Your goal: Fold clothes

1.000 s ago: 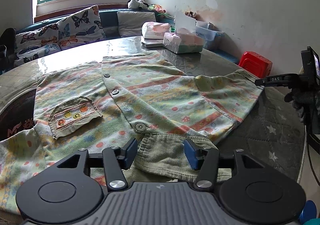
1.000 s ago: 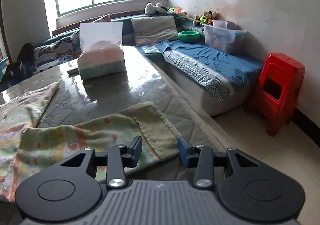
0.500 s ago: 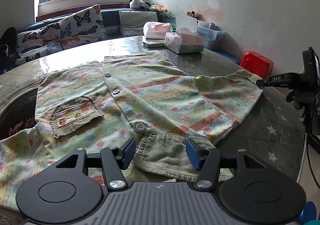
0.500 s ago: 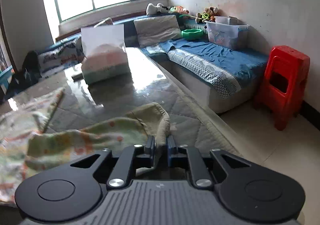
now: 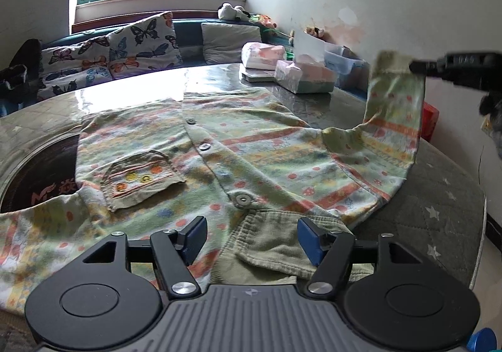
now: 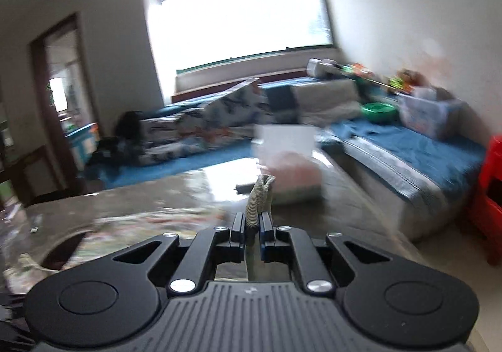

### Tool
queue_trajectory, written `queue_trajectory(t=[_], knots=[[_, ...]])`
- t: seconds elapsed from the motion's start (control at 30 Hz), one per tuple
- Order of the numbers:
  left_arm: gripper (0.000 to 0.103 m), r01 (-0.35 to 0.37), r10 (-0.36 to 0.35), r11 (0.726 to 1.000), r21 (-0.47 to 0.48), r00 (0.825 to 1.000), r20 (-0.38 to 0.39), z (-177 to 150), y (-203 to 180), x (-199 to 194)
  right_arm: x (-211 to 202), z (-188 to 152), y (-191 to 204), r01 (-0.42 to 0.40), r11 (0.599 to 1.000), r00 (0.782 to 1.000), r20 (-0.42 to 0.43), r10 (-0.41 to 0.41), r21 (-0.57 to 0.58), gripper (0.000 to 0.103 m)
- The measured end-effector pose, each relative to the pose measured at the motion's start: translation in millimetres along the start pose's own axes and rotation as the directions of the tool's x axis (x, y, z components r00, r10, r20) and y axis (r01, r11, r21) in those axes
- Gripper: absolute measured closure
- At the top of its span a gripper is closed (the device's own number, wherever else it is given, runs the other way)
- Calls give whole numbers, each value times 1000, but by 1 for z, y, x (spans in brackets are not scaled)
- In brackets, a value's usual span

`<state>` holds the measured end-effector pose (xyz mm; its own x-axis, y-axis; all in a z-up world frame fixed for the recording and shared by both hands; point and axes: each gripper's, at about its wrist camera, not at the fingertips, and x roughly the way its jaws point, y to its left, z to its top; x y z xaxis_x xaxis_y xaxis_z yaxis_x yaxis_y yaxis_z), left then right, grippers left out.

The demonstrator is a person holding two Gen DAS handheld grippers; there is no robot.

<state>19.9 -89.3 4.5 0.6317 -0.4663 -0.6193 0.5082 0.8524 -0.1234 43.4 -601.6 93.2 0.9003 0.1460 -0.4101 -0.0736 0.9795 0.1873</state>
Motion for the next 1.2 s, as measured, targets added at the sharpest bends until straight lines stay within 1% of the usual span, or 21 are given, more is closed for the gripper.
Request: queue_trajectory(t=[0.13, 0.27, 0.37, 0.47, 0.63, 0.7, 0.73, 0.77, 0.87, 0.93, 1.03, 1.13, 1.2], knots=[[34, -14, 14, 999, -29, 1000, 20, -3, 10, -9, 5, 13, 50, -112, 991, 994, 6, 113, -78, 95], [34, -27, 29, 998, -63, 999, 40, -7, 21, -17, 13, 20, 94, -204, 969, 979, -23, 203, -136, 95], [33, -33, 38, 996, -86, 998, 53, -12, 29, -23, 20, 21, 131, -279, 943, 960, -50, 274, -181, 95], [33, -39, 46, 993, -108, 997, 65, -16, 36, -29, 27, 15, 165, -338, 918, 941, -84, 327, -208, 95], [33, -51, 62, 989, -136, 995, 78, -21, 46, -37, 39, -2, 210, -412, 881, 910, -156, 384, -233, 95], [33, -59, 71, 988, -146, 994, 80, -23, 50, -40, 43, -8, 217, -437, 871, 897, -188, 401, -227, 92], [33, -63, 76, 987, -150, 994, 81, -24, 52, -42, 45, -9, 219, -447, 866, 891, -199, 409, -222, 86], [33, -68, 81, 986, -153, 993, 81, -24, 54, -43, 45, -10, 220, -454, 863, 887, -203, 414, -221, 85], [33, -81, 96, 983, -164, 992, 84, -24, 58, -47, 41, -7, 217, -458, 858, 886, -198, 419, -233, 84], [33, -87, 103, 982, -169, 991, 89, -24, 60, -49, 39, -2, 207, -444, 863, 894, -191, 406, -242, 84], [33, -91, 109, 981, -171, 989, 99, -20, 60, -52, 44, -2, 187, -395, 882, 915, -199, 352, -255, 84], [33, -85, 102, 983, -161, 990, 97, -16, 55, -48, 49, -8, 160, -339, 907, 930, -234, 283, -251, 84], [33, -79, 93, 985, -151, 991, 92, -13, 51, -44, 55, -17, 144, -308, 919, 932, -269, 241, -245, 84]])
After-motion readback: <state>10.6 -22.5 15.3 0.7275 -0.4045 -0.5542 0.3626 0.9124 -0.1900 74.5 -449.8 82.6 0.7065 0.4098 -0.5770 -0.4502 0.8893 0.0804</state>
